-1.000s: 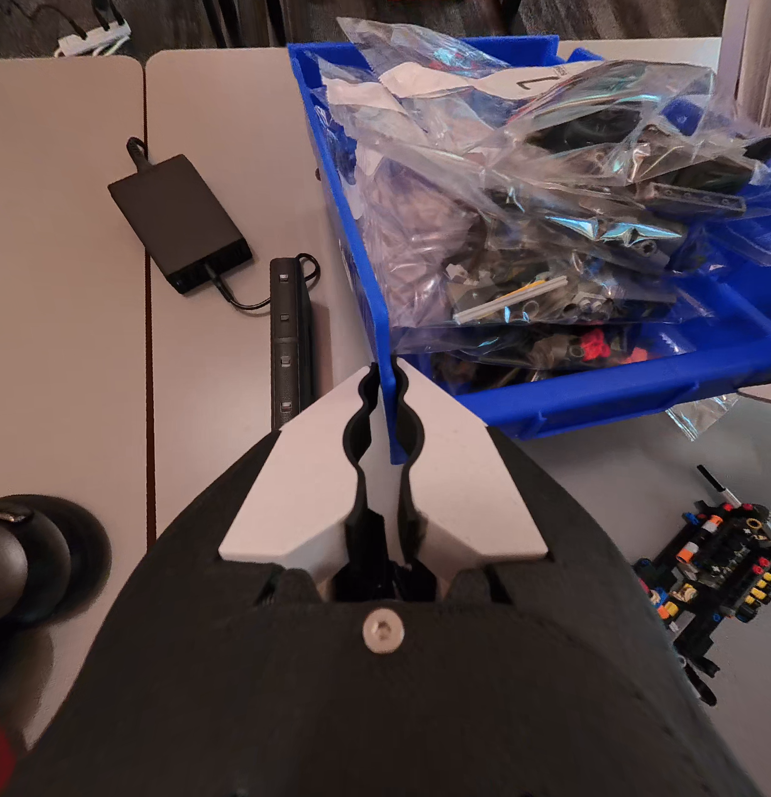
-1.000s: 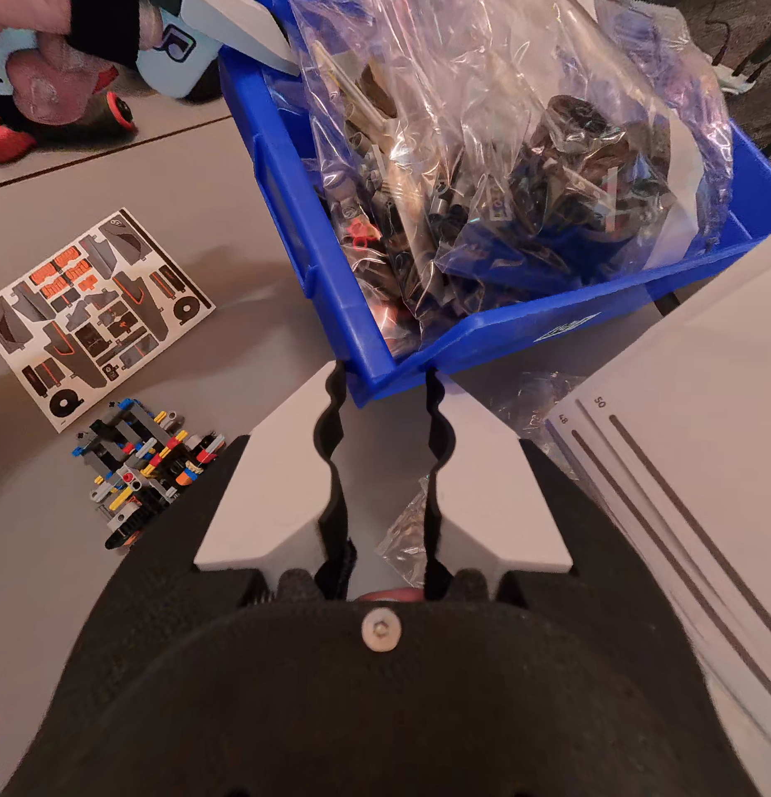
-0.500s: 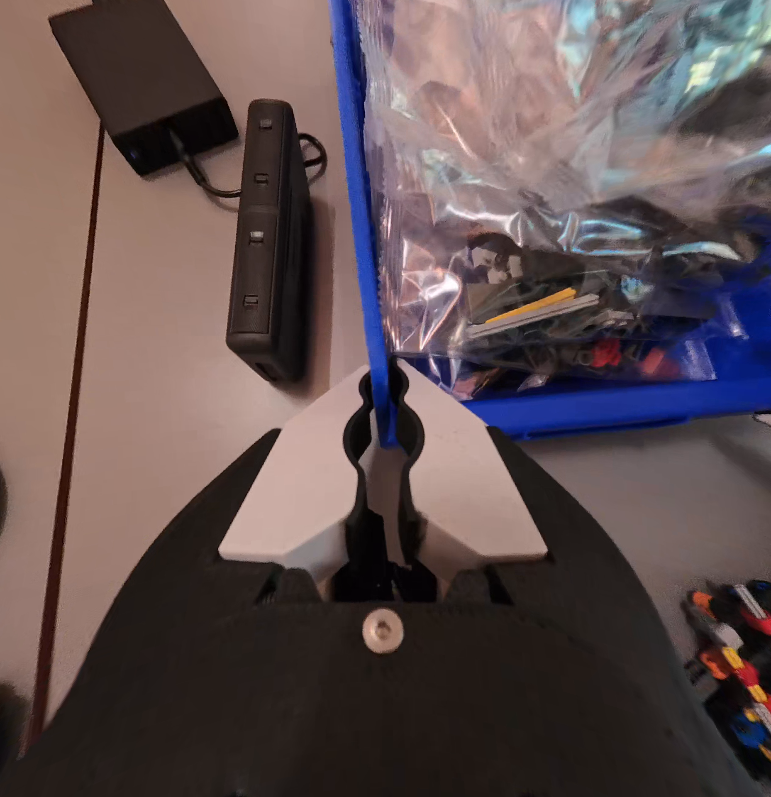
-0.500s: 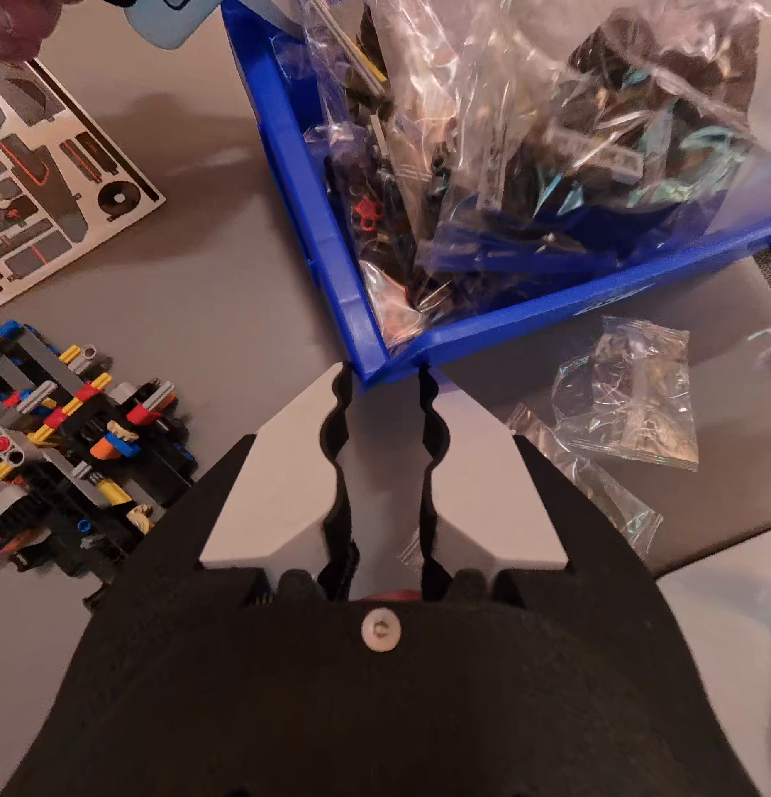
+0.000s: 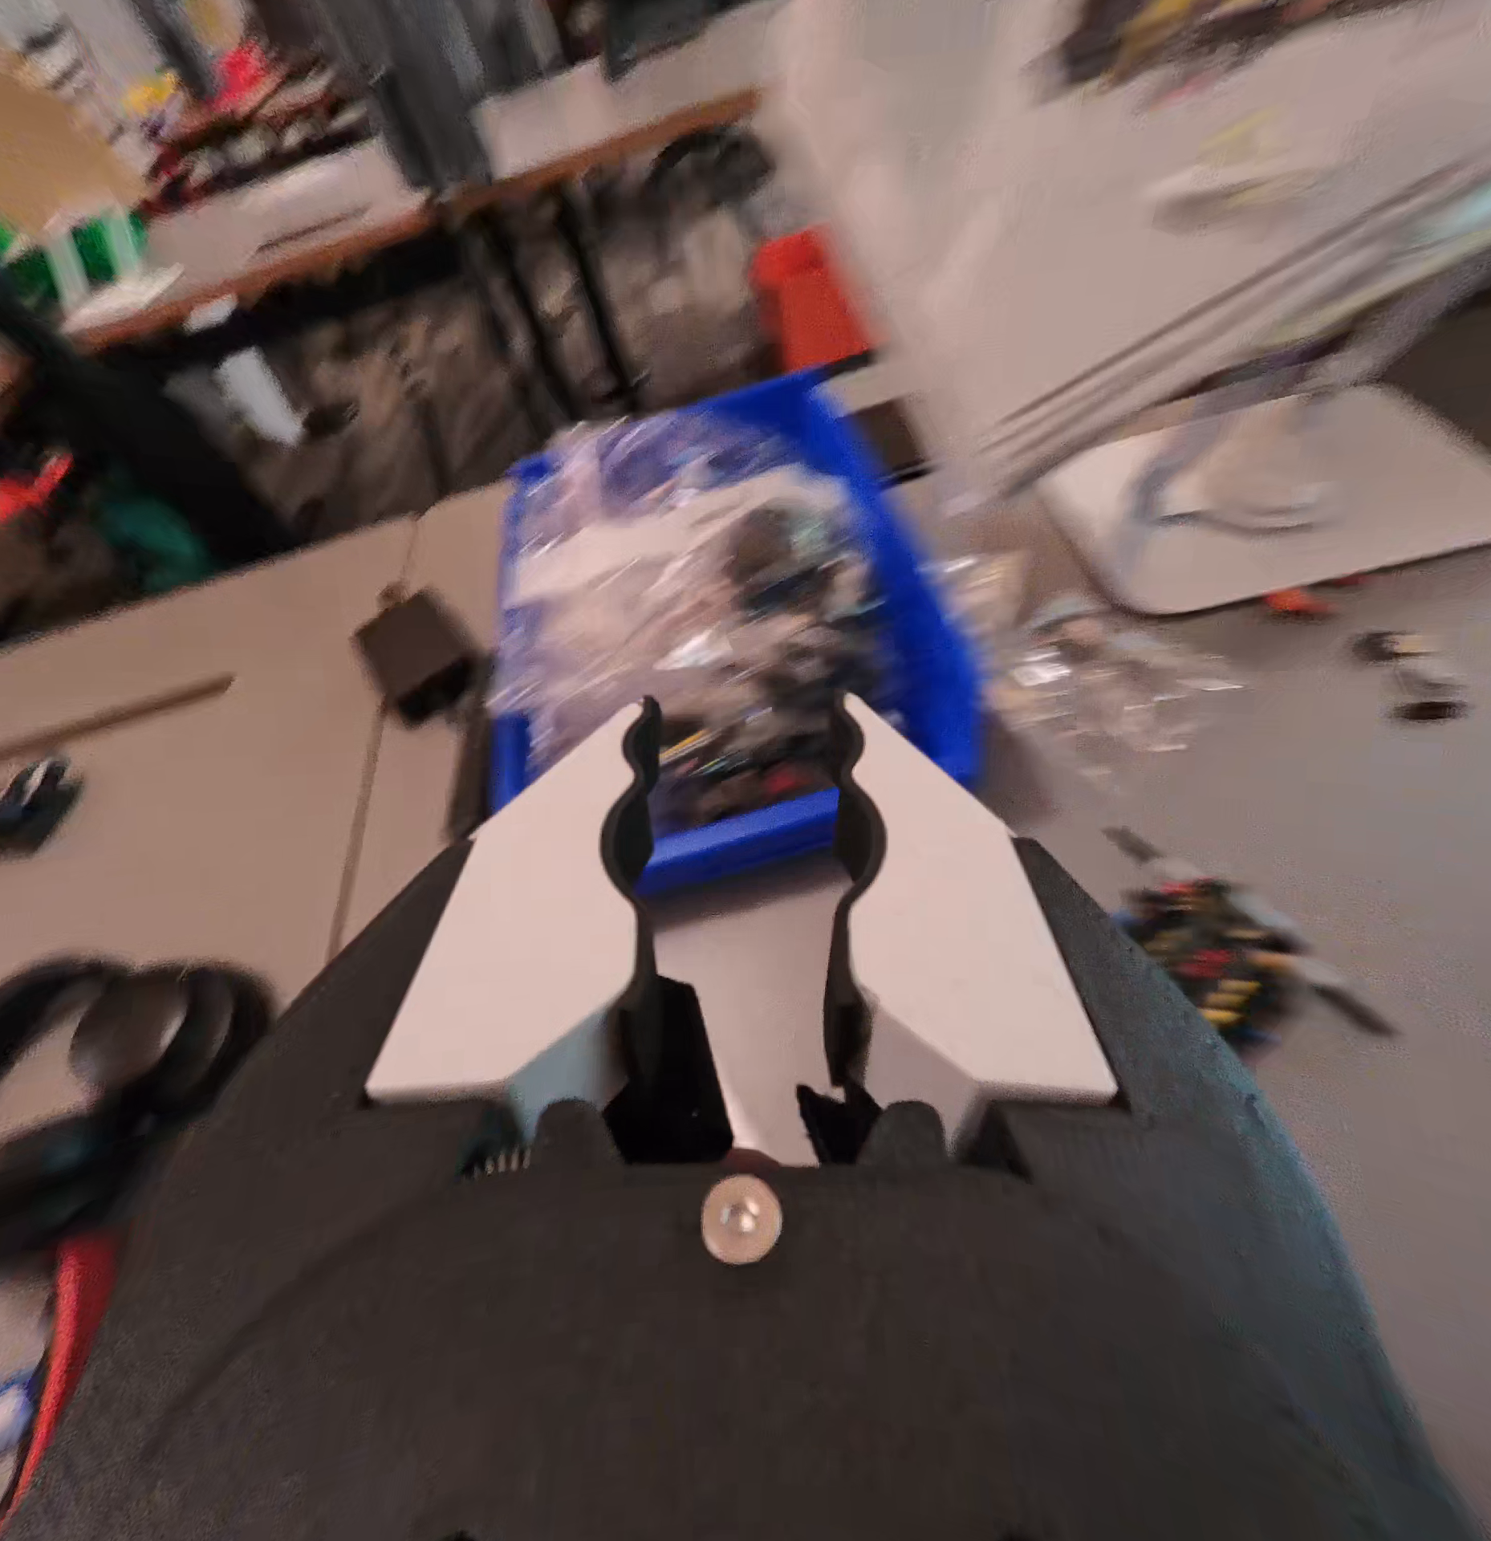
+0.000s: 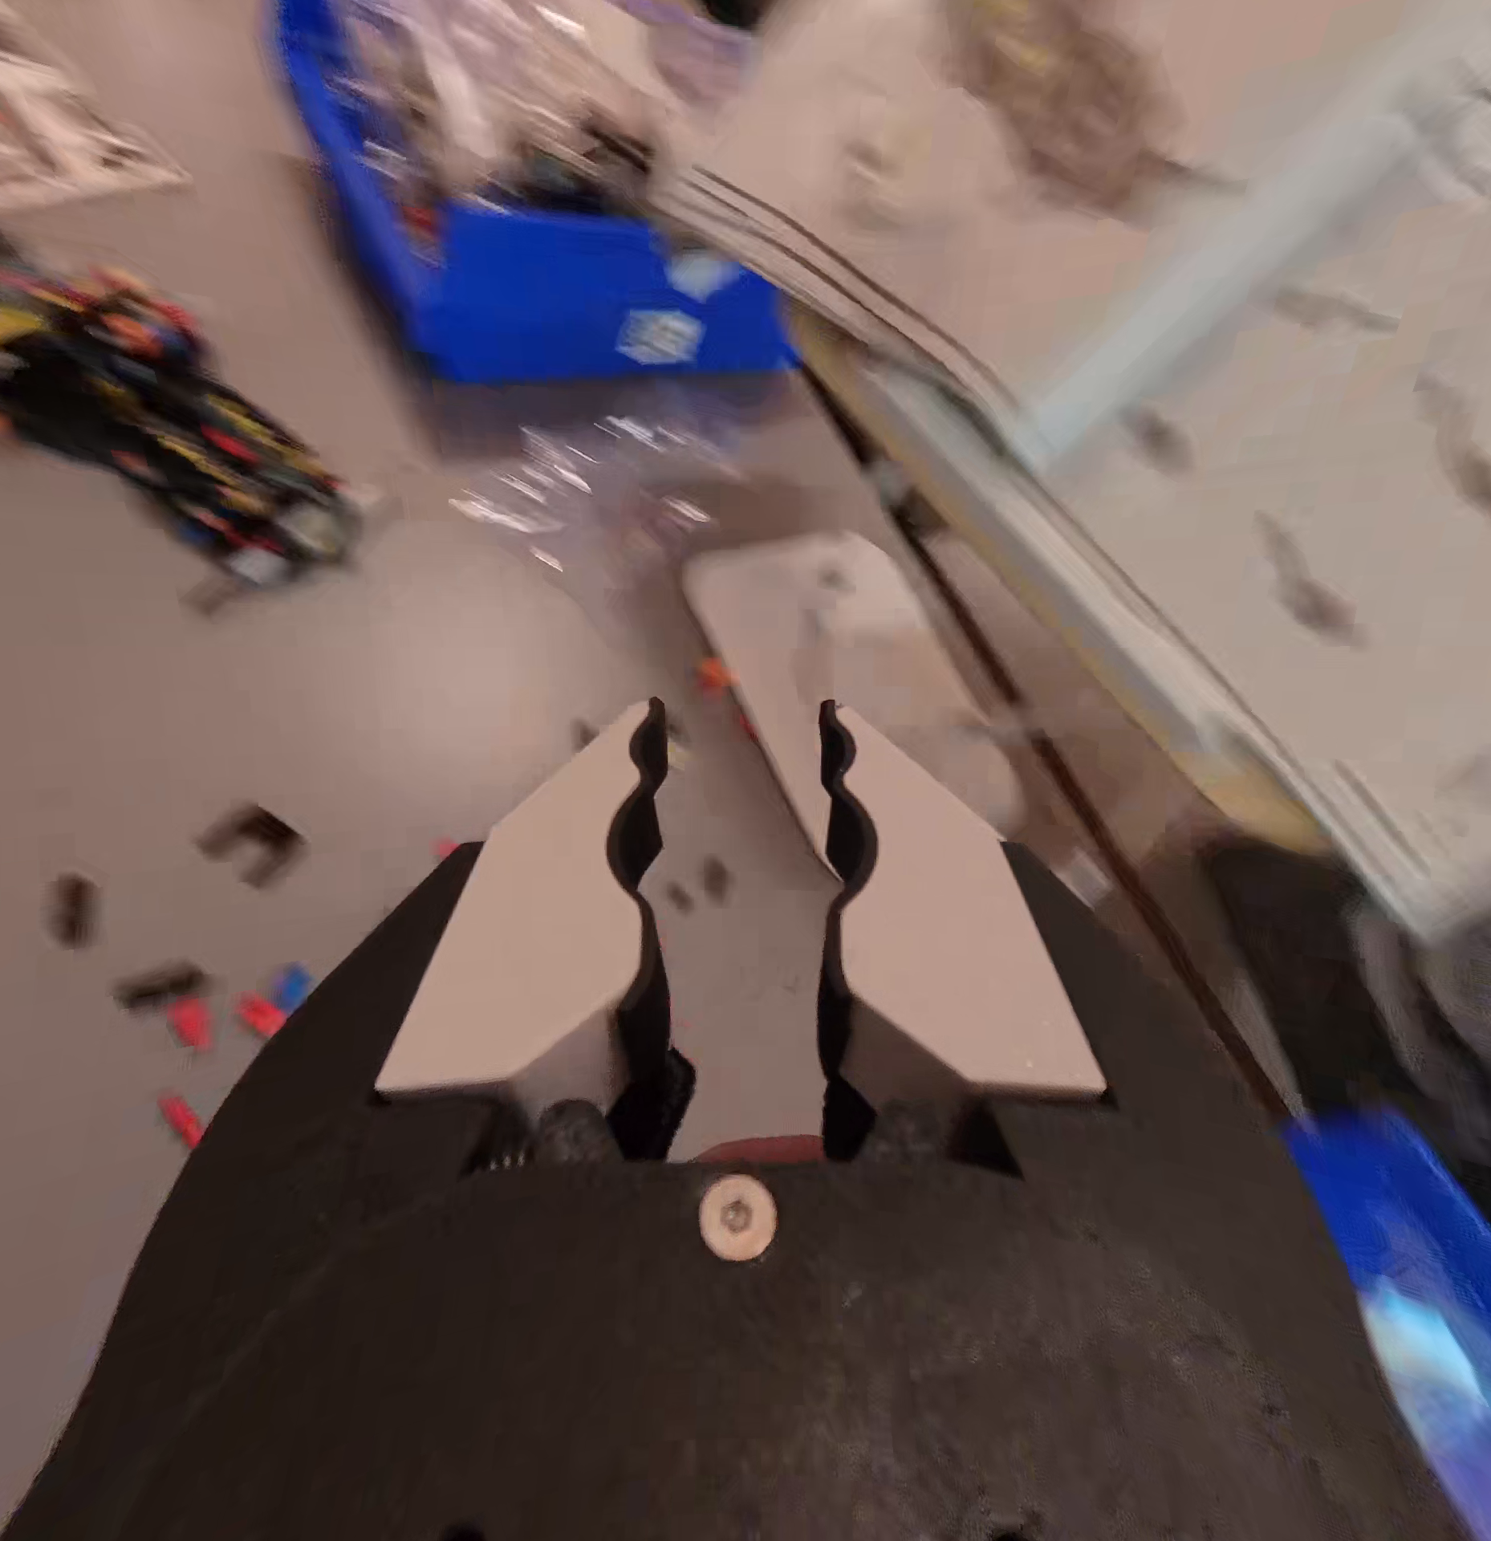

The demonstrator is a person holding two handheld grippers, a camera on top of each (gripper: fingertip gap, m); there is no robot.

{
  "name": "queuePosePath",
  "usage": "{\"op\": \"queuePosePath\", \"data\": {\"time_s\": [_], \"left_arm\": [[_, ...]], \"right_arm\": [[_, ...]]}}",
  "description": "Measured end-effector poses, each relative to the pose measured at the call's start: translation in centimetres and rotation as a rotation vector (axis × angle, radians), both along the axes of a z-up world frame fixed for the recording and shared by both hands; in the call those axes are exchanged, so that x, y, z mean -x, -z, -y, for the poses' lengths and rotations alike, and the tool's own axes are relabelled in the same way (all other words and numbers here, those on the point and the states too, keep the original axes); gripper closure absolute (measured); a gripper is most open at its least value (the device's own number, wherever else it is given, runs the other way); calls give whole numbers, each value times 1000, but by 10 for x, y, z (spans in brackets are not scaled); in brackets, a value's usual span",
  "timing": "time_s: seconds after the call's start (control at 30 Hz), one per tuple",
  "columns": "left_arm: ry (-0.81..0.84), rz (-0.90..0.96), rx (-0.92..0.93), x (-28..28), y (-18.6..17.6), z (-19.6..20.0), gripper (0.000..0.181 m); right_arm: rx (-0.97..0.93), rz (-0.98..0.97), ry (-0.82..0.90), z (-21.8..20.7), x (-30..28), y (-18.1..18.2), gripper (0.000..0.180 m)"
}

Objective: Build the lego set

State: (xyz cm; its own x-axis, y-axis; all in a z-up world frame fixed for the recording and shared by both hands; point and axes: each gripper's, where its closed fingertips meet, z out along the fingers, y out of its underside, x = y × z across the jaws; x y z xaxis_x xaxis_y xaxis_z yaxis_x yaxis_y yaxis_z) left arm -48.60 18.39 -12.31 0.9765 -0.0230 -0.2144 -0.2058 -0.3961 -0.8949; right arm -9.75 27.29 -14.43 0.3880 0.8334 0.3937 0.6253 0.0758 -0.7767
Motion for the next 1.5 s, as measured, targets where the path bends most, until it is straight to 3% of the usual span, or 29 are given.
{"op": "queuePosePath", "data": {"time_s": [0.17, 0.33, 0.4, 0.53, 0.67, 0.73, 0.8, 0.93, 1.1, 1.2, 1.3, 1.4, 1.5], "left_arm": [[416, -41, -11, -221, -30, -19, 131], [788, 63, 108, -446, -2, -39, 121], [872, 72, 182, -518, 22, -51, 115], [862, 181, 274, -626, 77, -93, 97], [818, 302, 361, -699, 124, -117, 90], [793, 314, 365, -719, 139, -127, 86], [744, 298, 344, -723, 146, -137, 80], [669, 287, 313, -697, 149, -149, 97], [592, 294, 315, -647, 149, -161, 115], [564, 286, 325, -621, 150, -165, 126], [549, 281, 325, -599, 151, -171, 153], [567, 285, 326, -597, 153, -172, 155], [559, 211, 311, -598, 154, -174, 159]], "right_arm": [[-12, -19, 488, -75, -250, -7, 136], [116, -151, 784, -102, -429, 29, 121], [184, -234, 819, -109, -467, 49, 115], [349, -313, 777, -119, -491, 96, 109], [463, -336, 680, -123, -473, 128, 123], [478, -345, 644, -122, -461, 134, 139], [441, -328, 684, -123, -460, 136, 138], [428, -294, 696, -108, -451, 134, 153], [406, -263, 626, -76, -413, 135, 159], [405, -230, 564, -57, -389, 136, 155], [369, -220, 511, -47, -381, 120, 147], [229, -173, 444, -52, -380, 78, 129], [246, -101, 312, -60, -349, 52, 105]]}}
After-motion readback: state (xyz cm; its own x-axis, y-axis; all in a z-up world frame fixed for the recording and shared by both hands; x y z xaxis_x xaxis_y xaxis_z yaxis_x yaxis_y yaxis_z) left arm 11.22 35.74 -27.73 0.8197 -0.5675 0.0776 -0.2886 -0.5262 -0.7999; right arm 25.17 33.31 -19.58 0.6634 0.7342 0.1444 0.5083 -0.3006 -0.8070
